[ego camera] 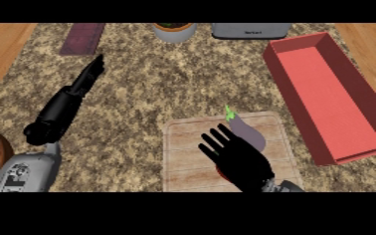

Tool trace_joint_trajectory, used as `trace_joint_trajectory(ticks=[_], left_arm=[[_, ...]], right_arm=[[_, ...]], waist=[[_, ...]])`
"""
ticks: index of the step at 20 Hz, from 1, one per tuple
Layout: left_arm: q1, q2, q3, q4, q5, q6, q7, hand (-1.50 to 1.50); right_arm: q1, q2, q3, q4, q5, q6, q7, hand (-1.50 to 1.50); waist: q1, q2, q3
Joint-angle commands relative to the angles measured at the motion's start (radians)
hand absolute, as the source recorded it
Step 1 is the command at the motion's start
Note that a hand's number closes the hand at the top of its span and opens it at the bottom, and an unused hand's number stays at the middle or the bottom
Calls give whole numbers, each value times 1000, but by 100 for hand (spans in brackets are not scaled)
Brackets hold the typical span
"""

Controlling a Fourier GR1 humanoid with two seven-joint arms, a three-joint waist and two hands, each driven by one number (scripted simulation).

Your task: Pick the bell pepper from the cutting board and place it in the cardboard box

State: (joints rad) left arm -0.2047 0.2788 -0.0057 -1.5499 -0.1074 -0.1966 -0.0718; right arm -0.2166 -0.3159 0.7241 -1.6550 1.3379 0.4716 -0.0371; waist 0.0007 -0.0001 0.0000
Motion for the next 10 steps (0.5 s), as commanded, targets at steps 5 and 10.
trace_joint_trajectory(ticks=[5, 10], left_arm=[[-52, -33, 8, 19, -19, -4, 29, 0], [-28, -35, 14, -37, 0, -30, 80, 0]], right_arm=[[-31, 37, 16, 139, 44, -111, -154, 150], [8, 31, 13, 178, 98, -315, -203, 150]], waist=[[0, 1, 0], [2, 0, 0]])
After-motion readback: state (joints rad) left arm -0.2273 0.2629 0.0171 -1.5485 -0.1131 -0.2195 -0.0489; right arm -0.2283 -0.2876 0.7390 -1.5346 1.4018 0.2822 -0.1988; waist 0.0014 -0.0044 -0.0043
